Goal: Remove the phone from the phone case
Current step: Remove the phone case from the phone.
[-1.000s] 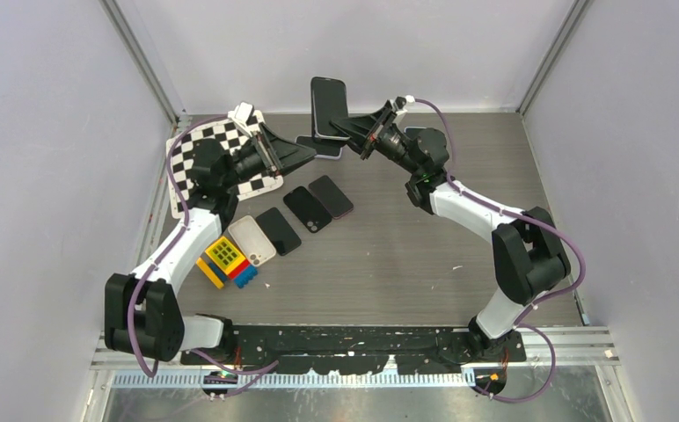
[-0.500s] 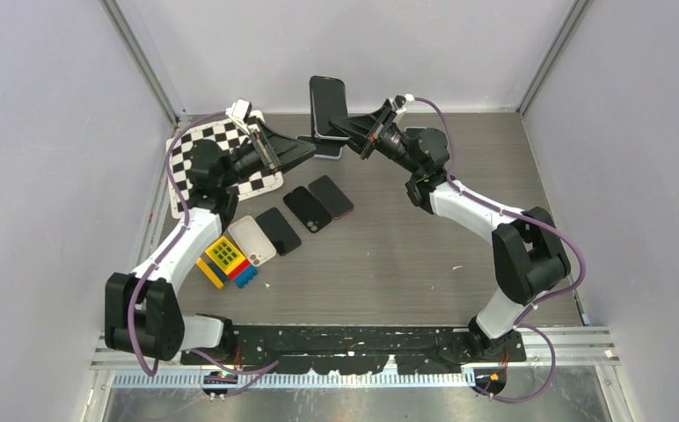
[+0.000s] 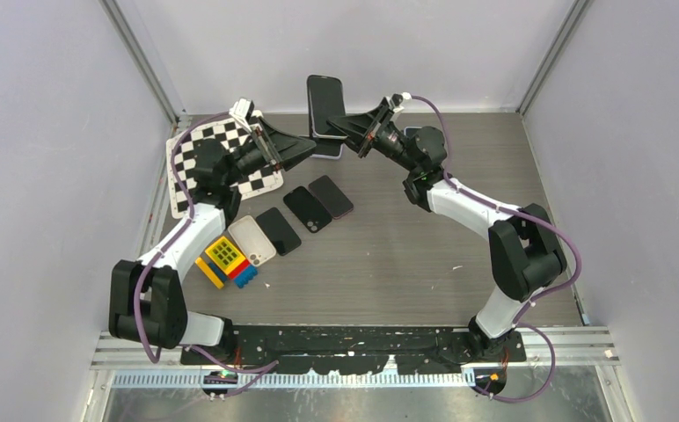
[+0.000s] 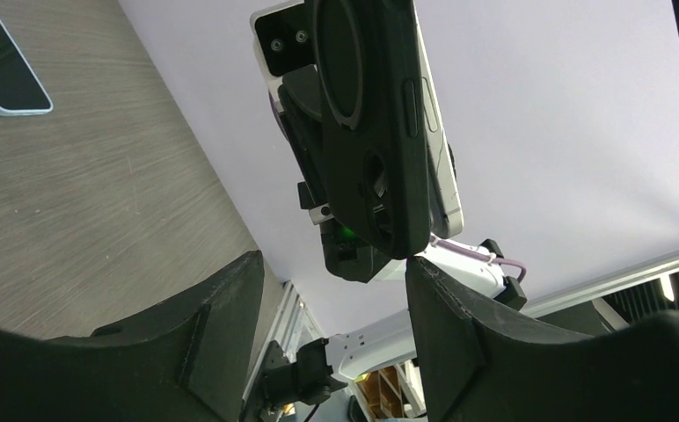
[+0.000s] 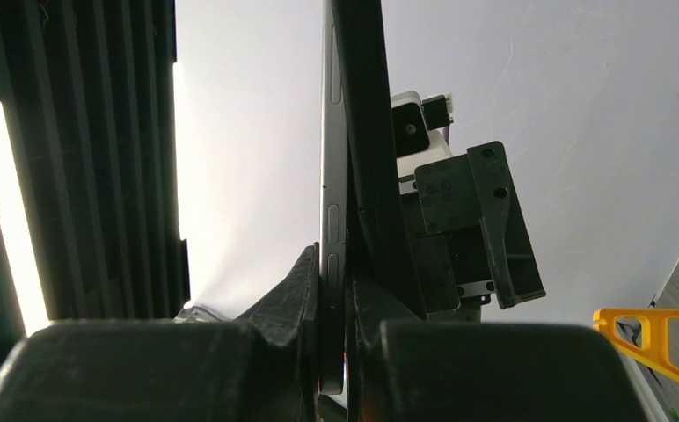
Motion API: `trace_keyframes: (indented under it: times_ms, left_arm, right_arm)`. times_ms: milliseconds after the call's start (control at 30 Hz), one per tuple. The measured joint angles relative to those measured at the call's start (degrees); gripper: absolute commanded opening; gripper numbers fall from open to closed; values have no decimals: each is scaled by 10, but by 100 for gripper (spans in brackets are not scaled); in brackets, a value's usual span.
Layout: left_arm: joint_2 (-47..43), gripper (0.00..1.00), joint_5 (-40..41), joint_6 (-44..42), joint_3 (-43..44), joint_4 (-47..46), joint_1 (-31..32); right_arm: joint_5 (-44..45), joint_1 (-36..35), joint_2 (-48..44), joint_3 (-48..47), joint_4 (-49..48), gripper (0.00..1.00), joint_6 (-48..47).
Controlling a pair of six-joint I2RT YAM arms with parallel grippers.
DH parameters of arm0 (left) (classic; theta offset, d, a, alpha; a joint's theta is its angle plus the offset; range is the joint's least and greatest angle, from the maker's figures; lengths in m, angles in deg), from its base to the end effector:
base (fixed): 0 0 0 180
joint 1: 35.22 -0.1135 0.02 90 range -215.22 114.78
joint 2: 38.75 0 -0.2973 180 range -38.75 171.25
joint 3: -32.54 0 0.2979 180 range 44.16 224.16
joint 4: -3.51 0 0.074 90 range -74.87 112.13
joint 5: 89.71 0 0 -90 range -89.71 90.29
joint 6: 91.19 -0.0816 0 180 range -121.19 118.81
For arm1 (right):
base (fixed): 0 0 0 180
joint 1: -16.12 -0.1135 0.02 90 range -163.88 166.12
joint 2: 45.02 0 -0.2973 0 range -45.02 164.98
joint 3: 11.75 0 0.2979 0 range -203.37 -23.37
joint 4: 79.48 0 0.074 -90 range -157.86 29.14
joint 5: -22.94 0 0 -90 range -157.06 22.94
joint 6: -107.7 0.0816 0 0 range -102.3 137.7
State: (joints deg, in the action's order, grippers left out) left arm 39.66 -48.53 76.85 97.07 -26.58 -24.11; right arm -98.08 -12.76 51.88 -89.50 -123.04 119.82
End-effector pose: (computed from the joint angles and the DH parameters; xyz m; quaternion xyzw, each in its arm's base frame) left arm 0.3533 -0.1320 0.3689 -0.0257 0.6383 -0.6878 0.3446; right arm 0.3897 0.2629 0.3704 0.1309 0.5530 0.7971 0.2041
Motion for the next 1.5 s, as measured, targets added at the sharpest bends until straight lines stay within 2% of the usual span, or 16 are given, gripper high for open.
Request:
trace_keyframes:
  times_ms: [200,500,667,800,1067,1100,1167,1200,1300,1333,1400,1500]
  left_arm:
    - [0,63,9,-9,10,52,0]
    - [0,72,21,-35,13,138,-14]
    - [0,78,27,-30,7,136,-19]
    - [4,77,37,-13,-7,104,-28]
    - [6,57,38,6,-11,68,-32]
    - [7,52,38,9,-11,65,-32]
    - [10,36,37,11,-11,60,-32]
    - [11,23,36,13,-10,59,-32]
    - [14,3,32,7,-5,64,-32]
    - [15,0,31,4,-4,66,-32]
    - [15,0,33,-26,3,102,-32]
    - [15,0,69,-99,28,200,-32]
  right_arm:
    - [0,1,1,-8,23,1,-22]
    - [5,-3,1,-44,150,1,-137]
    - [3,-8,1,-49,171,1,-155]
    - [-9,-16,-3,-49,175,1,-156]
    - [-28,-28,-3,-49,171,1,-130]
    - [-31,-28,-2,-50,173,1,-128]
    - [-35,-29,-1,-51,176,1,-128]
    - [-37,-29,0,-51,178,1,-128]
    - [-45,-30,5,-54,186,1,-128]
    - [-47,-30,7,-55,191,1,-128]
    - [-56,-30,8,-60,200,1,-132]
    - [-111,-33,8,-80,217,1,-153]
